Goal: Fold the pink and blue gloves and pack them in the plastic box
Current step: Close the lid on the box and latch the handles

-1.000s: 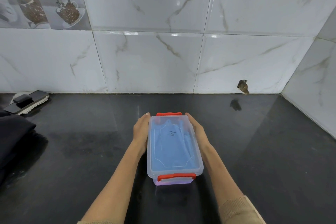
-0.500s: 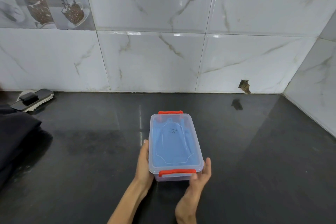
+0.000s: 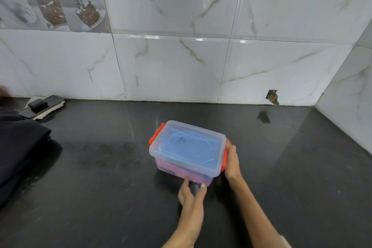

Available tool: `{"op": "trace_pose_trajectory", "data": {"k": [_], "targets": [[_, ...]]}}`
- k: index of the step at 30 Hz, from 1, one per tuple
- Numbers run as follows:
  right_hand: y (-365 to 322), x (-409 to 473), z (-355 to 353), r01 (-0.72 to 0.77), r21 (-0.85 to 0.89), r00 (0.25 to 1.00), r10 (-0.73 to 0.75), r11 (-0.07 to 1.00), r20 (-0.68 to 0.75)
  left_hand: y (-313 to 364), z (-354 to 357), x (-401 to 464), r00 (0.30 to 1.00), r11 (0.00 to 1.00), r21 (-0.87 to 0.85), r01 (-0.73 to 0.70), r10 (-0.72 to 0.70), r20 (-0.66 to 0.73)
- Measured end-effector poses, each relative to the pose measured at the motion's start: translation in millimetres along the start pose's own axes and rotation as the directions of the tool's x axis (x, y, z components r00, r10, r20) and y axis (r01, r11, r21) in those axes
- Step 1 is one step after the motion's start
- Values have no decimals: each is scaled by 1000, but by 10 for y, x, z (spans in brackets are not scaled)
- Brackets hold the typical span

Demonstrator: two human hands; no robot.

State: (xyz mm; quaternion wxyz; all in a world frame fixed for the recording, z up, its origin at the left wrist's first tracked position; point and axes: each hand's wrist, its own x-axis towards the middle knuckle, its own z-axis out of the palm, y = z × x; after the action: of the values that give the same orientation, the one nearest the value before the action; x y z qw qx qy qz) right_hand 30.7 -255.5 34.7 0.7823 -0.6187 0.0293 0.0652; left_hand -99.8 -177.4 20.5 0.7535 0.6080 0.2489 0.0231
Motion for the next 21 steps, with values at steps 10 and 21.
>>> {"op": "trace_pose_trajectory", "data": {"k": [10,21], "targets": [[311,-527,-86,24,141,995,-10,990,-102,469,-711,719,796,956,-42,-290,217,-566],[283,-277,-47,-90,-83,996,88,992,-36,389,-681,981,986,976,-140,-169,168,-20]]}}
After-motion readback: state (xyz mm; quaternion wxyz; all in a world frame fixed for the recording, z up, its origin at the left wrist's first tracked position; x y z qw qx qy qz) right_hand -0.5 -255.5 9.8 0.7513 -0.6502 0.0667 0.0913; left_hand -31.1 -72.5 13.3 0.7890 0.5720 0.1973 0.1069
